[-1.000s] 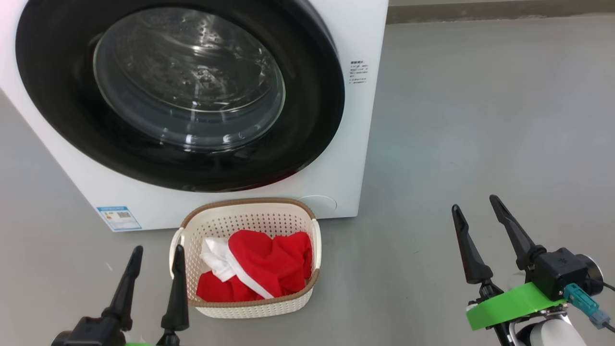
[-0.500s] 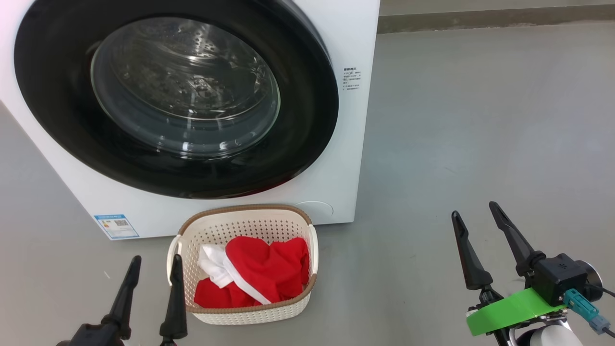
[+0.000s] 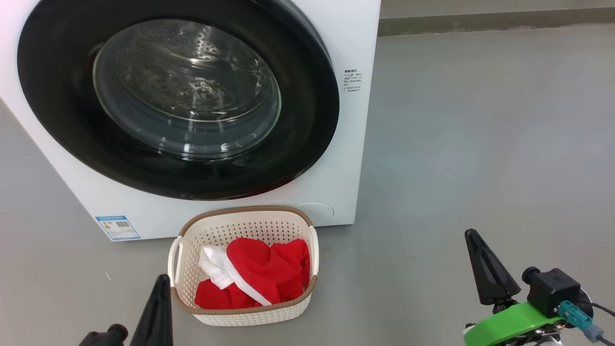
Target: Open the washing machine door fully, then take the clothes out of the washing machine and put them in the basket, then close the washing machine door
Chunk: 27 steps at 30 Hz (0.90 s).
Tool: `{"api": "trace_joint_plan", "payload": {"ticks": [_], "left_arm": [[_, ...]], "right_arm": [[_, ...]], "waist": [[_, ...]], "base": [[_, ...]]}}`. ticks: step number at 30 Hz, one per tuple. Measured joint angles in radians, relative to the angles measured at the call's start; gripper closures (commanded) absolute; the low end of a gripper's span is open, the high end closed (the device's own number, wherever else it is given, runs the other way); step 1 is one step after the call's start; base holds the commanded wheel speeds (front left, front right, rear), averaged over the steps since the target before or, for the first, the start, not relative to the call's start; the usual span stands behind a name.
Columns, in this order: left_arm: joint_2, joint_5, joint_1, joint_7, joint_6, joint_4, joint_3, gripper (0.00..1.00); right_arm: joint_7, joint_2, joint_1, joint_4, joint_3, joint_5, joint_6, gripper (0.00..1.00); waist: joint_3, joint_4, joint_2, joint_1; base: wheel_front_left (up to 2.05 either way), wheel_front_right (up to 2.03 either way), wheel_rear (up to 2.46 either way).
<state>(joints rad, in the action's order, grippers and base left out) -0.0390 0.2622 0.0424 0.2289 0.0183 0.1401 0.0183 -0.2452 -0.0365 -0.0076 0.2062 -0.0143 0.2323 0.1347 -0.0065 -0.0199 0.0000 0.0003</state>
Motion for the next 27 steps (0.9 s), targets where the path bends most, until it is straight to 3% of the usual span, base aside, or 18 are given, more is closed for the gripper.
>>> {"api": "trace_joint_plan", "payload": {"ticks": [27], "left_arm": [[0.0,0.298,-0.007,-0.071,0.019,0.026,-0.018,1.0]], "right_arm": [[0.07,-0.007,-0.001,0.013,0.011,0.318,0.0,1.0]], "waist": [[0.003,0.004,0.0,-0.0001]], "base": [[0.0,0.0,0.0]]}}
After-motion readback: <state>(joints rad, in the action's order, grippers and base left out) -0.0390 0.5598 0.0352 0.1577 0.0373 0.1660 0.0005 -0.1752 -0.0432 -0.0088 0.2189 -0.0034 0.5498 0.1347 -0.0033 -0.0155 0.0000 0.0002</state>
